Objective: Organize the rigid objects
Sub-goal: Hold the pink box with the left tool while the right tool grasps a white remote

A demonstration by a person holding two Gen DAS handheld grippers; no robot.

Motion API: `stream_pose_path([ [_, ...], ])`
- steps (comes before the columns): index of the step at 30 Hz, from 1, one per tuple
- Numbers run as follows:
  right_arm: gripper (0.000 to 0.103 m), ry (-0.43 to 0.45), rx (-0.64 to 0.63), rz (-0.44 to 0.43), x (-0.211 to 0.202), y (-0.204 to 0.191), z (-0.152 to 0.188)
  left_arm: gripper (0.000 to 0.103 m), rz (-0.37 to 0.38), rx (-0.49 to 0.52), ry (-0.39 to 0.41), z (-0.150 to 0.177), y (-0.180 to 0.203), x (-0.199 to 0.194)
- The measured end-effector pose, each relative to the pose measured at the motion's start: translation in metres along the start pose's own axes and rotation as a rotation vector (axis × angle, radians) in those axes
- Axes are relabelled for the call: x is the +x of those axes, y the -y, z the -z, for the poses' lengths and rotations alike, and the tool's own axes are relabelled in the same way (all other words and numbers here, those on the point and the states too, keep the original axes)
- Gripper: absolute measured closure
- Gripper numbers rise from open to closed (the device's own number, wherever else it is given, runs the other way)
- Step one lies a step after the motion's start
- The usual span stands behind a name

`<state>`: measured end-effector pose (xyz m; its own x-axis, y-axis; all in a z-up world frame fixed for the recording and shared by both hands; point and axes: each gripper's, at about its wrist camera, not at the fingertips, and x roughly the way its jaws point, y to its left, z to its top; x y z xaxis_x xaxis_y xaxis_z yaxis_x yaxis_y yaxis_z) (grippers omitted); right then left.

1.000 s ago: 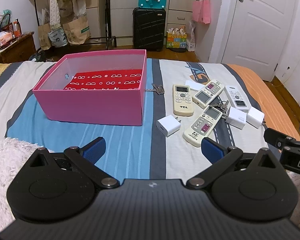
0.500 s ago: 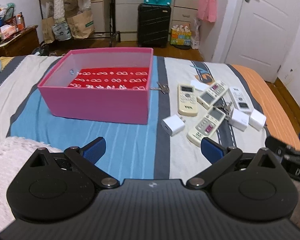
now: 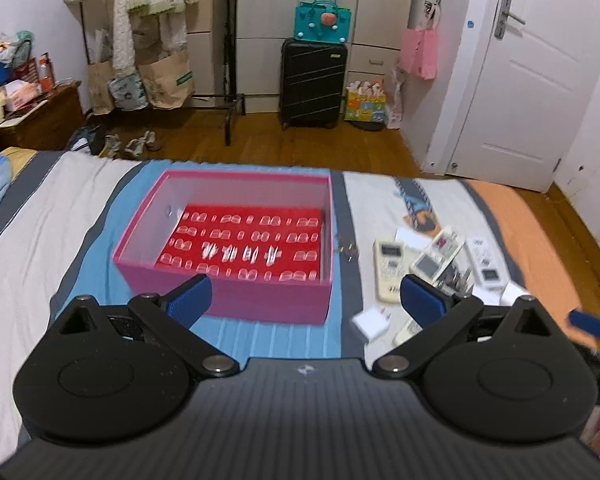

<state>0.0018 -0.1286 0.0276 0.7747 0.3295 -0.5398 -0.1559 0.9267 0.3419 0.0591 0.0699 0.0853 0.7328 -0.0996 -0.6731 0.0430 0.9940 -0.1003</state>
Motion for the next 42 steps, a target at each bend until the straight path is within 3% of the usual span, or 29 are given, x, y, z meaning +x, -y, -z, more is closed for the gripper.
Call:
stream_pose_path([
  [2, 0.002, -0.058, -0.014, -0.035, 0.013, -0.001, -0.014, 0.002, -0.018, 0.005, -0.026, -0.019, -0.003, 0.01],
  [4, 0.002, -0.091, -0.052, -0.017, 0.025, -0.007, -0.024, 0.002, -0.03, -0.014, -0.056, -0.036, -0.009, 0.025],
  [9, 0.002, -0.244, -0.082, 0.039, 0.072, -0.01, -0.048, 0.006, 0.004, -0.158, -0.205, -0.056, -0.037, 0.086],
  [15, 0.002, -0.408, 0.006, 0.164, 0.134, 0.016, -0.052, 0.012, -0.03, -0.242, -0.254, -0.048, -0.053, 0.147],
  [20, 0.007, -0.515, 0.186, 0.174, 0.171, 0.045, -0.033, 0.012, -0.001, -0.318, -0.274, -0.028, -0.077, 0.172],
  [24, 0.008, -0.583, 0.243, 0.181, 0.199, 0.056, -0.02, 0.012, -0.043, -0.363, -0.288, -0.015, -0.094, 0.184],
  [27, 0.008, -0.6, 0.26, 0.227, 0.211, 0.061, -0.009, 0.013, -0.076, -0.382, -0.288, -0.007, -0.102, 0.19],
  [30, 0.008, -0.595, 0.288, 0.27, 0.216, 0.07, 0.002, 0.033, -0.103, -0.398, -0.305, -0.001, -0.107, 0.201],
  [34, 0.011, -0.578, 0.332, 0.279, 0.224, 0.08, 0.013, 0.04, -0.113, -0.429, -0.343, 0.007, -0.114, 0.218],
  [36, 0.018, -0.557, 0.304, 0.297, 0.228, 0.079, 0.015, 0.042, -0.125, -0.442, -0.361, 0.011, -0.118, 0.226],
  [42, 0.016, -0.504, 0.138, 0.348, 0.243, 0.064, 0.018, 0.042, -0.158, -0.508, -0.392, 0.019, -0.129, 0.242],
])
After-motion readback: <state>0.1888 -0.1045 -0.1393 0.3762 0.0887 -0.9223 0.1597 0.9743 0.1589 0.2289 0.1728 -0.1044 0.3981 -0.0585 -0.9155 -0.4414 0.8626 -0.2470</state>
